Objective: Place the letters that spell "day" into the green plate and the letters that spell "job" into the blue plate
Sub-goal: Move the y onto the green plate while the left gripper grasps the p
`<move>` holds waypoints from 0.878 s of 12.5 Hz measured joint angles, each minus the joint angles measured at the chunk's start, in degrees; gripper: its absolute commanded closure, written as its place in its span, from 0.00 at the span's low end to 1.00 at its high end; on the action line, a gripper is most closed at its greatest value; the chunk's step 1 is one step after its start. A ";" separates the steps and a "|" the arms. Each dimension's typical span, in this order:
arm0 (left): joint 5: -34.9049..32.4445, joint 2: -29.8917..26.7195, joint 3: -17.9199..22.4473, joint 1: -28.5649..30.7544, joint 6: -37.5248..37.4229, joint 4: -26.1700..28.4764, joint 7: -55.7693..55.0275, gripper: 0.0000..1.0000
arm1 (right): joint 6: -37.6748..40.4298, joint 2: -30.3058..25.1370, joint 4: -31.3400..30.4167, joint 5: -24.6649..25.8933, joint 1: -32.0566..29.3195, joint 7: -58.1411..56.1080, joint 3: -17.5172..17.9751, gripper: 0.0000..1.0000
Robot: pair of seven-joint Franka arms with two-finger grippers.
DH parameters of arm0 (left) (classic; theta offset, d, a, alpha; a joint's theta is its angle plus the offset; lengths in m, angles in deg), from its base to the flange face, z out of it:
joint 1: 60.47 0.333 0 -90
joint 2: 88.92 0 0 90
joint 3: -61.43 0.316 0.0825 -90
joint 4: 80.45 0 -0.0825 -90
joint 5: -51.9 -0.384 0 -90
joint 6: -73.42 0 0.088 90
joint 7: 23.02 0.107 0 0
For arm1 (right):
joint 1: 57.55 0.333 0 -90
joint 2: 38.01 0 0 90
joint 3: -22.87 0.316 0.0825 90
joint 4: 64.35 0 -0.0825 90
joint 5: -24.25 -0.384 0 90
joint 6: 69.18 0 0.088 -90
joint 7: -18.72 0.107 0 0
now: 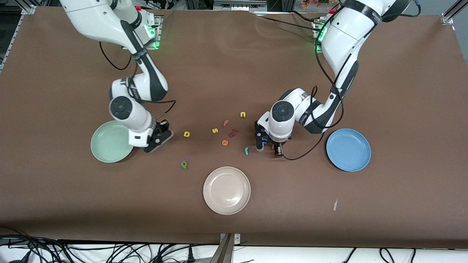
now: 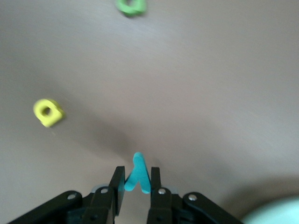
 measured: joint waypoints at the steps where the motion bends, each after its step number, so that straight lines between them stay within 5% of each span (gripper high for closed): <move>1: 0.00 0.03 -0.01 -0.01 0.00 0.07 0.03 0.29 | 2.30 -1.07 -0.02 0.00 -0.51 0.00 -1.48 1.00; 6: 0.00 0.46 -0.09 -0.21 0.37 0.13 0.23 0.42 | 9.90 -3.90 -0.07 -0.01 -0.98 -0.29 -10.88 1.00; 7: 0.00 0.44 -0.21 -0.24 0.37 0.12 0.31 0.50 | 10.36 -3.91 -0.14 -0.01 -1.11 -0.37 -12.20 0.93; 8: 0.00 0.44 -0.22 -0.30 0.43 0.12 0.32 0.60 | 10.53 -3.89 -0.34 -0.02 -1.35 -0.38 -12.85 0.71; 9: 0.00 0.43 -0.35 -0.32 0.43 0.12 0.33 0.67 | 10.58 -3.83 -0.55 -0.02 -1.76 -0.37 -13.13 0.23; 10: 0.00 0.38 -0.44 -0.36 0.50 0.06 0.33 0.70 | 10.60 -3.78 -0.77 -0.02 -2.34 -0.38 -13.29 0.00; 11: -0.02 0.06 -0.49 -0.37 0.51 -0.01 0.36 0.79 | 10.70 -3.76 -0.87 -0.03 -2.85 -0.37 -13.37 0.00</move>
